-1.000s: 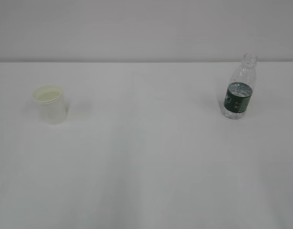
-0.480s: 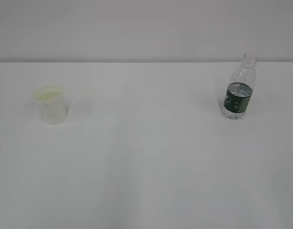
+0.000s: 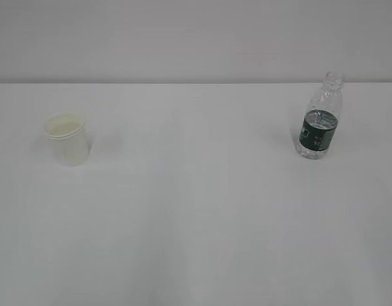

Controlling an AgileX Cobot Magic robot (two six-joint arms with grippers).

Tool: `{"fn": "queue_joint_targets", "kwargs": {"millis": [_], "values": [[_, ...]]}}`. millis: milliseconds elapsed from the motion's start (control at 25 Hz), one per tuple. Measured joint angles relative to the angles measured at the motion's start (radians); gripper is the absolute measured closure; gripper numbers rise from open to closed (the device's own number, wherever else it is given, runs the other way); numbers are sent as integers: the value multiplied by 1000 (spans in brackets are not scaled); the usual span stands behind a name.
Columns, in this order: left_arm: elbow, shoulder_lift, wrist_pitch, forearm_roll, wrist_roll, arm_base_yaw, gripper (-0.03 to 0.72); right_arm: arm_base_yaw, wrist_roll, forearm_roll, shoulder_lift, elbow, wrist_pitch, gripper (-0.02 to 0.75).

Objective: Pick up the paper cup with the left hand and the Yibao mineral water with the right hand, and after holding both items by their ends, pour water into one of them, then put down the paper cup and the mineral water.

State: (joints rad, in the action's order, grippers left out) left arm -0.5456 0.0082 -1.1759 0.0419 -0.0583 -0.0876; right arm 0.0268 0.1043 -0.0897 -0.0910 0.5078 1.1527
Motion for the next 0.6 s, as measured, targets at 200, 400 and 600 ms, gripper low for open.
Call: {"fn": "queue_joint_targets", "kwargs": {"millis": [200,400,600], "values": [[0,0,0,0,0,0,178,0,-2,0,0,0,-9,172],[0,0,-1,-2,0,0,120,0,-2,0,0,0,-11,114],[0,0,-1,-21,26,0,113,0,-4,-2,0,0,-11,111]]}}
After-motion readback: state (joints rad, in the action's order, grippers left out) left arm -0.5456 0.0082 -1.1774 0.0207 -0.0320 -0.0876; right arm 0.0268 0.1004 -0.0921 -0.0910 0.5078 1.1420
